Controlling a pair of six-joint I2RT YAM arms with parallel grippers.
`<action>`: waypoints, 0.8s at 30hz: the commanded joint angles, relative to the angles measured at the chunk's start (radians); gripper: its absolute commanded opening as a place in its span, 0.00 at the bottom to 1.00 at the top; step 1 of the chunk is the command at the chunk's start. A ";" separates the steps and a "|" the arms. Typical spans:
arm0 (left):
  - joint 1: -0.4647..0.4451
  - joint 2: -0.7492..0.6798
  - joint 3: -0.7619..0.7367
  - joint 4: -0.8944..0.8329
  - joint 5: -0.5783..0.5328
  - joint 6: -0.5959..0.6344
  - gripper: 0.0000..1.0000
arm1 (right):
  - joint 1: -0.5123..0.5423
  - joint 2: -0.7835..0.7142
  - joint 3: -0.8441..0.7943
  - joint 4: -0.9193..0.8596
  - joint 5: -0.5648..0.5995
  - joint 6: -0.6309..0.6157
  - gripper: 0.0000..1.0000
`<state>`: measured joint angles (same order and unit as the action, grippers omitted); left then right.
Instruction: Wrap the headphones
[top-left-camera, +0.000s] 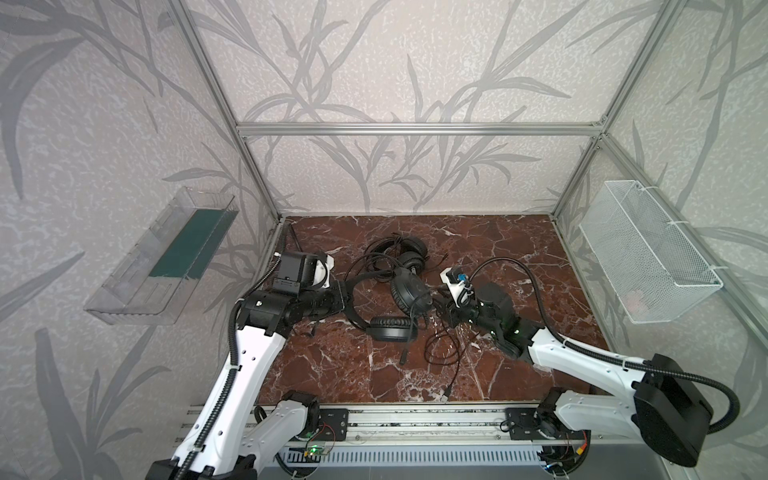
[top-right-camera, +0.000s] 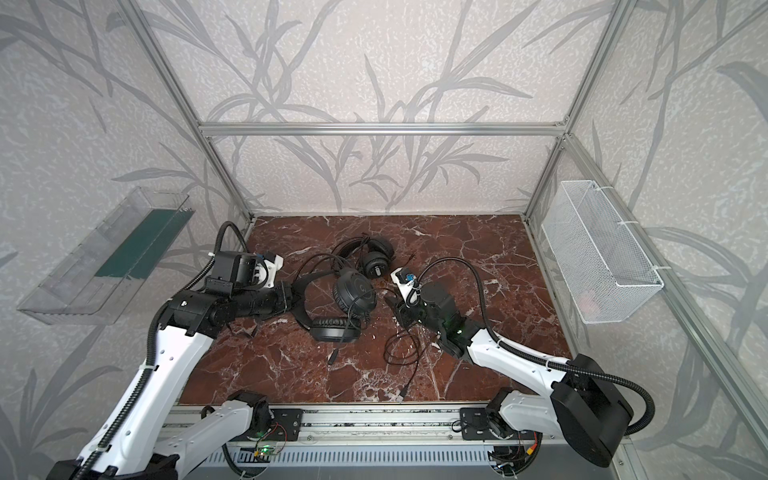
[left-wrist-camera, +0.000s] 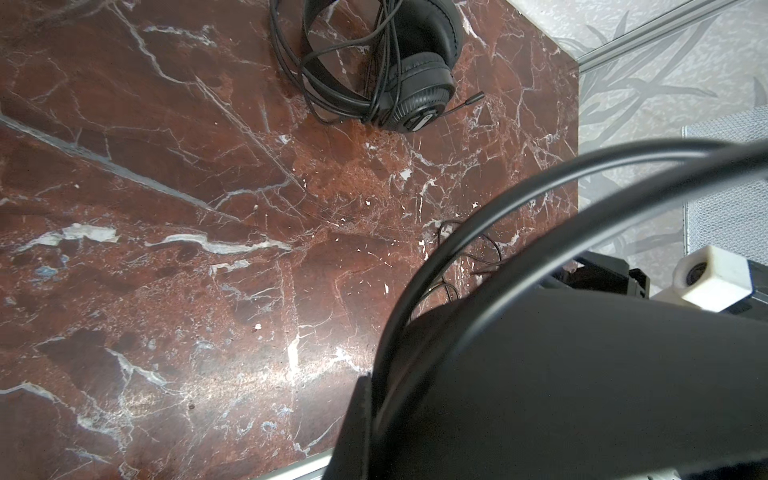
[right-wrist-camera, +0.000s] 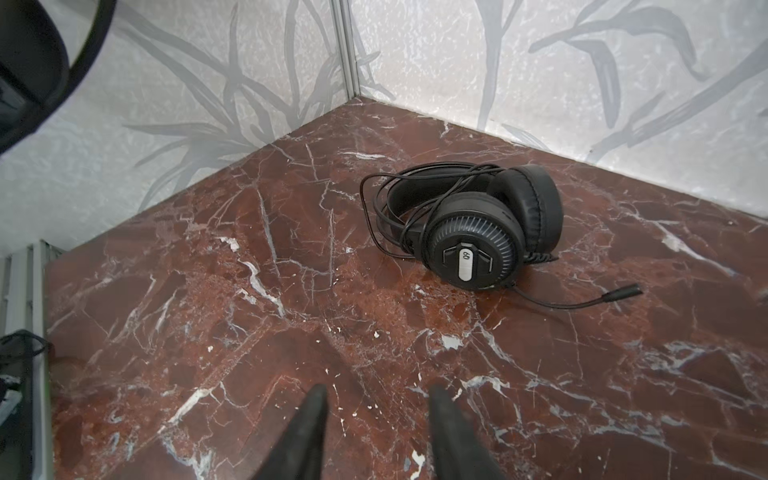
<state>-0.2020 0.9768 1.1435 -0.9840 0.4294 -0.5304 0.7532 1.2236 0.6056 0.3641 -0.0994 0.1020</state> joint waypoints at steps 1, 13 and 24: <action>0.000 -0.002 0.038 0.002 -0.009 0.008 0.00 | 0.000 -0.005 0.038 -0.002 -0.003 -0.013 0.20; -0.002 0.078 -0.004 -0.026 -0.198 0.007 0.00 | 0.112 -0.346 0.155 -0.327 0.102 -0.163 0.00; 0.015 0.238 0.034 -0.088 -0.214 -0.076 0.00 | 0.582 -0.347 0.355 -0.617 0.305 -0.498 0.00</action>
<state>-0.1951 1.2026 1.1431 -1.0561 0.1844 -0.5610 1.2755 0.8654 0.9073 -0.1394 0.1234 -0.2852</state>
